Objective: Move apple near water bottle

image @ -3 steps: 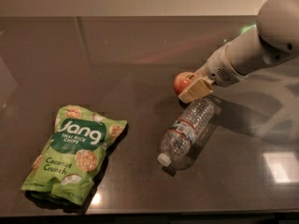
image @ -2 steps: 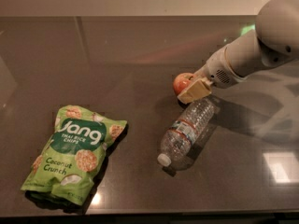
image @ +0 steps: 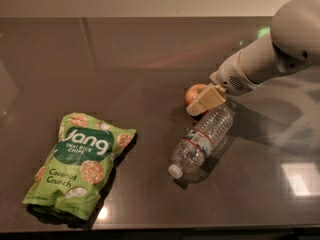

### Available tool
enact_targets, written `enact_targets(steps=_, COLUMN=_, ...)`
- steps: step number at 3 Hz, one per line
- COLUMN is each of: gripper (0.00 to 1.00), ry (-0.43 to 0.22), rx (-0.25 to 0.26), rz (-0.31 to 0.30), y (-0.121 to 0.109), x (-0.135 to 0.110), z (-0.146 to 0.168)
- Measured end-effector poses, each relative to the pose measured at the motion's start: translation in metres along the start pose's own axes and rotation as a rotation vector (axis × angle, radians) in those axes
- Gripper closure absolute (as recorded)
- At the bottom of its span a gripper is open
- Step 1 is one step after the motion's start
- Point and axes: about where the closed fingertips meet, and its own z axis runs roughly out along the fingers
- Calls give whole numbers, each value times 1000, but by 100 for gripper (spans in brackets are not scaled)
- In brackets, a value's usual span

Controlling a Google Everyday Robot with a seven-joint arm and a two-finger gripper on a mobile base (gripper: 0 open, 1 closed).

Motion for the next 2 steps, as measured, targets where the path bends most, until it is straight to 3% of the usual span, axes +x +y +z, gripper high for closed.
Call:
enact_targets(steps=1, gripper=0, ry=-2, rx=-2, rz=0, y=0, x=-1, z=0)
enact_targets(steps=2, gripper=0, ry=-36, rx=-34, rz=-16, y=-6, x=-17, z=-10)
